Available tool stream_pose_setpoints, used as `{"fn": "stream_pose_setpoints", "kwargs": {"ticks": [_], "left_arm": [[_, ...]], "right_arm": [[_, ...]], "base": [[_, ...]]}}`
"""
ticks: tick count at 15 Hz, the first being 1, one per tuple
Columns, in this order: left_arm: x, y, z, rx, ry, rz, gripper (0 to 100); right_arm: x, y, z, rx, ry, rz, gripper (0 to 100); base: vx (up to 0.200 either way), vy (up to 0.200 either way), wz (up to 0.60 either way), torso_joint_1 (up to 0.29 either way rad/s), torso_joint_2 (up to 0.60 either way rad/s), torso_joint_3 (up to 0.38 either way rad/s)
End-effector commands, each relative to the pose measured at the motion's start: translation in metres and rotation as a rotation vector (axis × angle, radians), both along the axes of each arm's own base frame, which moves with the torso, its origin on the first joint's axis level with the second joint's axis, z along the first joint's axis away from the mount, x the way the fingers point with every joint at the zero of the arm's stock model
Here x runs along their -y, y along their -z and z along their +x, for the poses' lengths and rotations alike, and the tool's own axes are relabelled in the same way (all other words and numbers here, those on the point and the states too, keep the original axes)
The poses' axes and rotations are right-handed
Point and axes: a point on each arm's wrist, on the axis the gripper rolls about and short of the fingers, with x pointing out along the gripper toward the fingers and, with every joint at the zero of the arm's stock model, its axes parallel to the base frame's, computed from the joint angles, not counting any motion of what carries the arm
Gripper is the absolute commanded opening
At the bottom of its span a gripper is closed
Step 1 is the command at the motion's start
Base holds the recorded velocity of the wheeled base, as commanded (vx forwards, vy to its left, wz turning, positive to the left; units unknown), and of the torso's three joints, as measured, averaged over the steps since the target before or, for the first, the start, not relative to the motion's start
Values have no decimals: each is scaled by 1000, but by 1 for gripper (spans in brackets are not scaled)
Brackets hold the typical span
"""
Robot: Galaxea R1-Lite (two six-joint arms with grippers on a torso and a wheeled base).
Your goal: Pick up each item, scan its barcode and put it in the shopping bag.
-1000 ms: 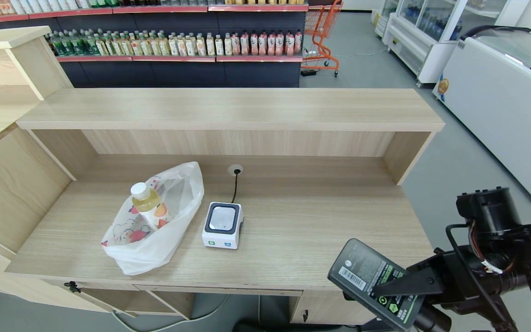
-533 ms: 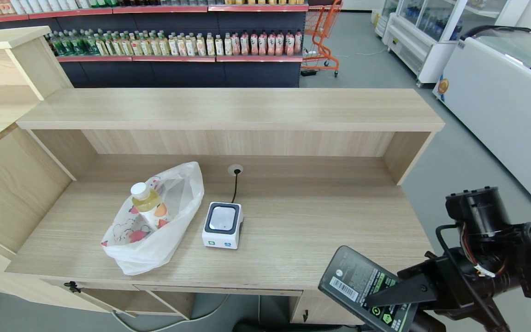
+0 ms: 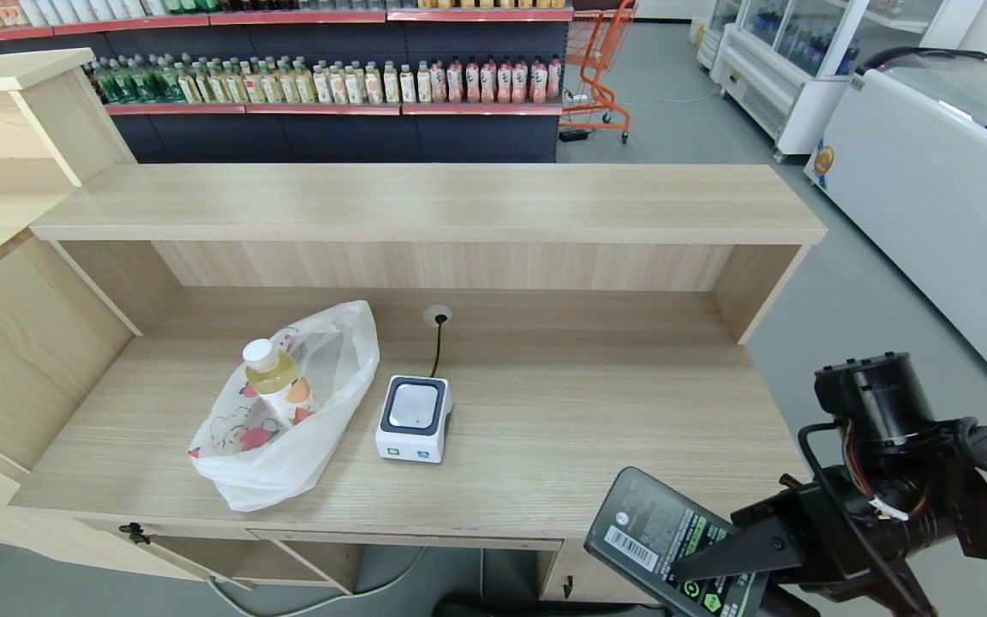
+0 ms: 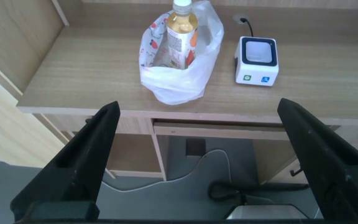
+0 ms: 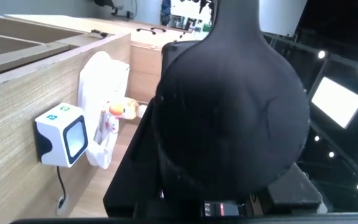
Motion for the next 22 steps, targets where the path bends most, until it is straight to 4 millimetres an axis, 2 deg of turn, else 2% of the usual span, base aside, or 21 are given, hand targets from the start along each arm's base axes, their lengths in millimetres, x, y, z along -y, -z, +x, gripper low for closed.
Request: {"fn": "stream_pose_setpoints", "kwargs": {"ticks": [1, 7, 8, 9, 10, 11, 12, 13, 14, 15, 16, 17, 18, 21, 22], "left_arm": [[0, 0, 0, -1, 0, 0, 100], [0, 0, 0, -1, 0, 0, 100], [0, 0, 0, -1, 0, 0, 100], [0, 0, 0, -1, 0, 0, 100], [0, 0, 0, -1, 0, 0, 100], [0, 0, 0, -1, 0, 0, 100], [0, 0, 0, -1, 0, 0, 100], [0, 0, 0, 1, 0, 0, 100], [0, 0, 0, -1, 0, 0, 100], [0, 0, 0, -1, 0, 0, 100], [0, 0, 0, -1, 0, 0, 100], [0, 0, 0, -1, 0, 0, 100], [0, 0, 0, -1, 0, 0, 100], [0, 0, 0, -1, 0, 0, 100], [0, 0, 0, -1, 0, 0, 100]], "right_arm": [[0, 0, -1, 78, -15, 12, 0], [-3, -4, -3, 91, -29, 18, 0], [0, -10, -5, 75, -9, 16, 0], [13, -35, -2, -47, 148, -11, 0], [33, -47, -4, -217, 351, -31, 0], [55, -49, -12, -414, 550, -21, 0], [69, -53, -18, -506, 666, 12, 0], [107, -42, -38, -789, 899, 92, 0], [110, -42, -43, -903, 925, 112, 0], [111, -51, -41, -1148, 942, 162, 0], [111, -52, -40, -1177, 945, 170, 0], [113, -62, -27, -1619, 985, 315, 0], [115, -63, -14, -1870, 1081, 434, 0], [105, -74, 7, -2534, 920, 633, 0], [102, -70, 15, -2642, 868, 668, 0]], "base": [[0, 0, 0, 0, 0, 0], [0, 0, 0, 0, 0, 0], [0, 0, 0, 0, 0, 0], [0, 0, 0, 0, 0, 0], [0, 0, 0, 0, 0, 0], [0, 0, 0, 0, 0, 0], [0, 0, 0, 0, 0, 0], [0, 0, 0, 0, 0, 0], [0, 0, 0, 0, 0, 0], [0, 0, 0, 0, 0, 0], [0, 0, 0, 0, 0, 0], [0, 0, 0, 0, 0, 0], [0, 0, 0, 0, 0, 0], [0, 0, 0, 0, 0, 0], [0, 0, 0, 0, 0, 0]]}}
